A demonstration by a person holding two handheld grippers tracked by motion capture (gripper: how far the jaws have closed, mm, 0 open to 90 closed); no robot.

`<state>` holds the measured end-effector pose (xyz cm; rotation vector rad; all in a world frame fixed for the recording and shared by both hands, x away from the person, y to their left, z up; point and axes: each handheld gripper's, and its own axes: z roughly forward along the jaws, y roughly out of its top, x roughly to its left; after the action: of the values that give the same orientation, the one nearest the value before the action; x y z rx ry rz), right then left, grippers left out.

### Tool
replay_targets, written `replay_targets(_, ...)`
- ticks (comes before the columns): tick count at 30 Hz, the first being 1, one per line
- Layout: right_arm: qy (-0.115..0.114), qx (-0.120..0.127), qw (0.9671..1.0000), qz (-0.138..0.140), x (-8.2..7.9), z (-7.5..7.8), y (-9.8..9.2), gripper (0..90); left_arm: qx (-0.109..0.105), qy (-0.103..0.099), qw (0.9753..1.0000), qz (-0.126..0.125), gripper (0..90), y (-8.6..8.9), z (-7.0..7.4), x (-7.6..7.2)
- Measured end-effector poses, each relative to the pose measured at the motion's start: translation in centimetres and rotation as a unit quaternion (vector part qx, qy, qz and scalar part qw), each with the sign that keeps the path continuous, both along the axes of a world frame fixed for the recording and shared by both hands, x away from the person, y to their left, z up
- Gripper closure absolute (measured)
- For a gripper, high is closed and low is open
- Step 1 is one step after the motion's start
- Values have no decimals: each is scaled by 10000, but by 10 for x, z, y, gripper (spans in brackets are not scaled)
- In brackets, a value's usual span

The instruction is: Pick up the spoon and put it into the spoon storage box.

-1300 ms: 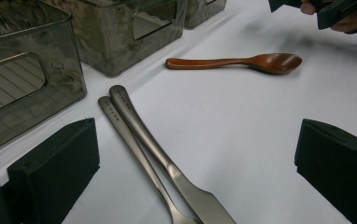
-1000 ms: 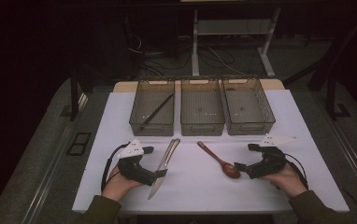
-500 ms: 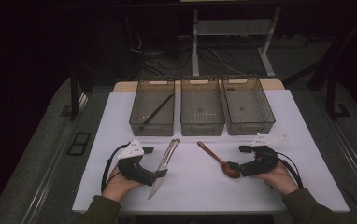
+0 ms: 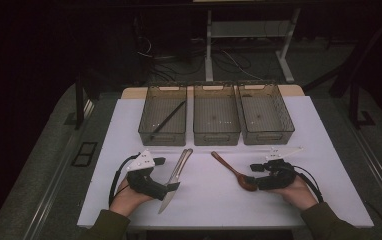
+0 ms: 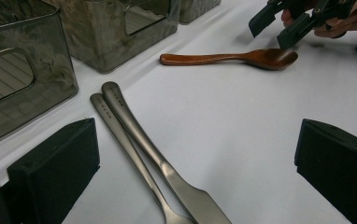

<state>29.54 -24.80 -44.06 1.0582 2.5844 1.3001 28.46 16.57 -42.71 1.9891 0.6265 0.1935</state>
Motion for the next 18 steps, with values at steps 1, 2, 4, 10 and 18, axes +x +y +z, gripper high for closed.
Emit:
replay_targets(1,22,-3,10000,13,0,0,0,405,2,0,10000,-1,0,0,0,0)
replay_targets(2,22,-9,10000,28,0,-1,1,412,4,0,10000,0,0,0,0,0)
replay_targets(4,47,-54,9999,73,-1,-2,1,426,4,-1,10000,-4,0,0,0,0)
replay_targets(10,135,-114,9997,148,-1,-5,3,456,2,14,10000,-70,0,-1,-1,0)
replay_targets(18,179,-199,9994,235,-3,-9,6,495,2,11,9999,-107,0,-1,-1,0)
